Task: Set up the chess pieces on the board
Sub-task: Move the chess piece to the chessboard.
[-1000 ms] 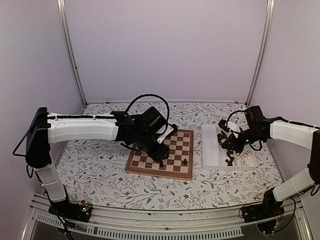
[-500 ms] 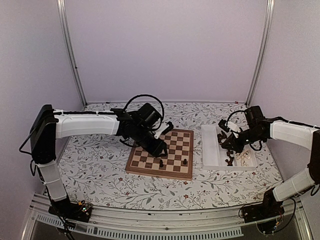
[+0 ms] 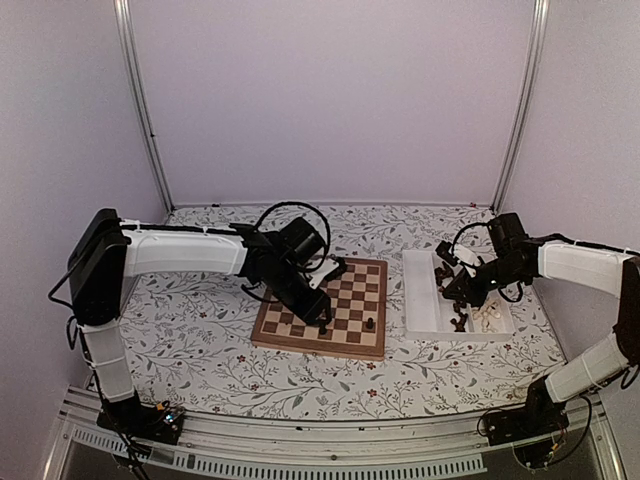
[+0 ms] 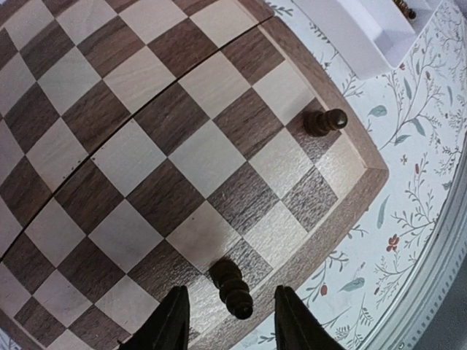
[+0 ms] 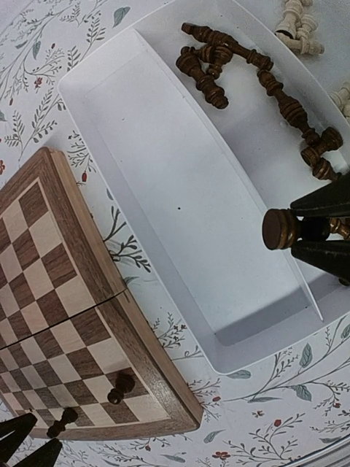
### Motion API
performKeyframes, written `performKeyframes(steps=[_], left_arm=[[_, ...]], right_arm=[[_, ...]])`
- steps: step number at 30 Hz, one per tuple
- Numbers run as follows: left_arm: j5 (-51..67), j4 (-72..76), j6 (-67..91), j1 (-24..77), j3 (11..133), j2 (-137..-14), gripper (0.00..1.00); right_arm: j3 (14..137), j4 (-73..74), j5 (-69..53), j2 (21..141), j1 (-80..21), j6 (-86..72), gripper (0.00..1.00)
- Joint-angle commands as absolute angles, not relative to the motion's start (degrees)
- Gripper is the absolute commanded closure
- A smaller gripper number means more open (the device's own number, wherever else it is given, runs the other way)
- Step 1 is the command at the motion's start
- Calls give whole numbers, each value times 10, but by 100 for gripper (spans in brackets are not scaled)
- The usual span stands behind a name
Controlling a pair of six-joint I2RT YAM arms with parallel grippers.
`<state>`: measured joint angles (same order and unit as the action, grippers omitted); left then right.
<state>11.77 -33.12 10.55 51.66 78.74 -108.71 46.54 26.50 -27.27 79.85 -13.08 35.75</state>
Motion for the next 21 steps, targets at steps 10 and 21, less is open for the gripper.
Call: performKeyframes(steps=[10,21], left_arm=[[86,-362,89,540,804,-1118,80],[72,-374,88,574,828,-1115,86]], right_arm=[[471,266,-268,802,-133,352,91],[471,266,-269,801,-132,352,91]])
